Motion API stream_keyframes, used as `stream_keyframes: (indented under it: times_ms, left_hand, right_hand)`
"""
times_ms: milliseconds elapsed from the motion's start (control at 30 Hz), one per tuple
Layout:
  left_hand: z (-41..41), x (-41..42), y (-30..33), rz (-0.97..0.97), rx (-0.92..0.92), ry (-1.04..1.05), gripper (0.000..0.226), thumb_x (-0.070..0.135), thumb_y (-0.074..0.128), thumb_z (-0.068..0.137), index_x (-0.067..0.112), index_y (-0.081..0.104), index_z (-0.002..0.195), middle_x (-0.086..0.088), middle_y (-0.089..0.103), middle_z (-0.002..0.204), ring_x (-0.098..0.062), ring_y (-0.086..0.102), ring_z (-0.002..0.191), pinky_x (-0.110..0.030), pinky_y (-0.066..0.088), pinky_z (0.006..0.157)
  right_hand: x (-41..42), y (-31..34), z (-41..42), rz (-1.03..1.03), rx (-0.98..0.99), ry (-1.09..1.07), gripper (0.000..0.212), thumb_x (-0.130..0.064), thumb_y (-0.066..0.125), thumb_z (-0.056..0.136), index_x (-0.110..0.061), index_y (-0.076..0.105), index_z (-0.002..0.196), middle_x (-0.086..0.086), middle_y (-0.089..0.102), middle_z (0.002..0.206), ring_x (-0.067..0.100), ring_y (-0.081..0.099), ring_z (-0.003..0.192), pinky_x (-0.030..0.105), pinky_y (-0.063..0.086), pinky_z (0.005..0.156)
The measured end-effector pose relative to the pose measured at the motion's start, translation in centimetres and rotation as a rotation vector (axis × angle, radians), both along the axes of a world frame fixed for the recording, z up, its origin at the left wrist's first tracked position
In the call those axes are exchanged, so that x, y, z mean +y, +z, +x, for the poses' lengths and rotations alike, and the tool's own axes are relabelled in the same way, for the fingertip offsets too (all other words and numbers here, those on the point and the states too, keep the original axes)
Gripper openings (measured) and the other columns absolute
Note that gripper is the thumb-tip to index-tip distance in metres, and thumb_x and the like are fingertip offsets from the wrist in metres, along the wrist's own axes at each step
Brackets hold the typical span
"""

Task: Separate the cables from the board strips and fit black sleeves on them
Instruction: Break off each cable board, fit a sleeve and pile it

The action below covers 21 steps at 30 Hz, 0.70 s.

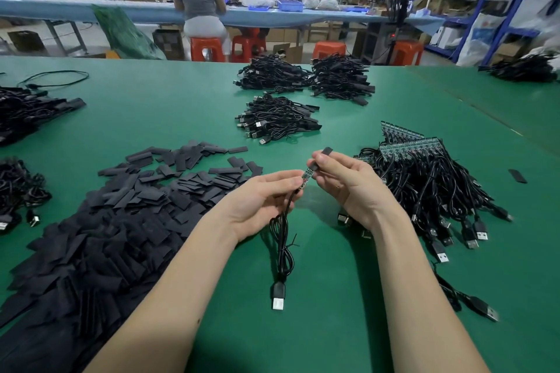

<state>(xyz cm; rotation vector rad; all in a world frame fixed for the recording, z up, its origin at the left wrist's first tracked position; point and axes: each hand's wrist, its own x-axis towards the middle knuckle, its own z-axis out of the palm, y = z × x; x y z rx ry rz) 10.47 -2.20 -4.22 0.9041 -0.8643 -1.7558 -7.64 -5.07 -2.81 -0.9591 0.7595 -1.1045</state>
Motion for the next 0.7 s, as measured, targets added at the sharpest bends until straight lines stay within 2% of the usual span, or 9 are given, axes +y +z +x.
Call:
stream_keyframes:
  times_ms: [233,433,500,633,700]
  left_hand:
    - [0.9,0.2,0.3,-0.077,-0.075,-0.108,0.022,0.011,0.072,0.075,0.017,0.057,0.091,0.001,0.069,0.074,-0.006,0.065,0.065,-0.017,0.048,0.056]
    - [1.1,0.0,0.2,-0.139,-0.077,-0.083,0.020,0.012,0.073,0.077,0.016,0.056,0.087,0.001,0.067,0.075,-0.008,0.065,0.069,-0.015,0.047,0.059]
    - [1.0,-0.1,0.1,-0.188,-0.140,-0.036,0.020,0.014,0.075,0.078,0.015,0.058,0.089,-0.002,0.069,0.077,-0.010,0.066,0.071,-0.016,0.049,0.061]
    - [0.6,-0.6,-0.1,-0.383,-0.413,0.123,0.018,0.010,0.080,0.082,0.016,0.065,0.089,-0.003,0.072,0.079,-0.014,0.067,0.072,-0.019,0.052,0.066]
    - [0.6,-0.7,-0.2,-0.443,-0.465,0.152,0.018,0.009,0.082,0.081,0.017,0.067,0.085,-0.001,0.073,0.077,-0.013,0.069,0.071,-0.018,0.052,0.069]
  right_hand:
    - [0.3,0.2,-0.8,-0.056,0.047,0.139,0.017,-0.018,0.078,0.071,-0.018,0.083,0.087,0.007,0.078,0.096,0.011,0.074,0.084,0.018,0.057,0.072]
    - [0.3,-0.2,-0.1,-0.086,0.051,0.162,0.014,-0.016,0.077,0.073,-0.017,0.082,0.087,0.007,0.078,0.095,0.010,0.073,0.083,0.019,0.057,0.073]
    - [0.1,-0.3,0.2,-0.081,0.052,0.100,0.014,-0.016,0.078,0.072,-0.014,0.081,0.085,0.009,0.078,0.092,0.011,0.073,0.081,0.018,0.057,0.072]
    - [-0.3,-0.7,0.5,-0.033,0.042,-0.040,0.018,-0.019,0.080,0.072,-0.006,0.078,0.085,0.010,0.077,0.087,0.012,0.071,0.075,0.017,0.057,0.073]
    - [-0.4,-0.8,0.6,-0.014,0.044,-0.057,0.019,-0.019,0.081,0.071,-0.005,0.079,0.083,0.010,0.076,0.086,0.012,0.071,0.073,0.018,0.058,0.074]
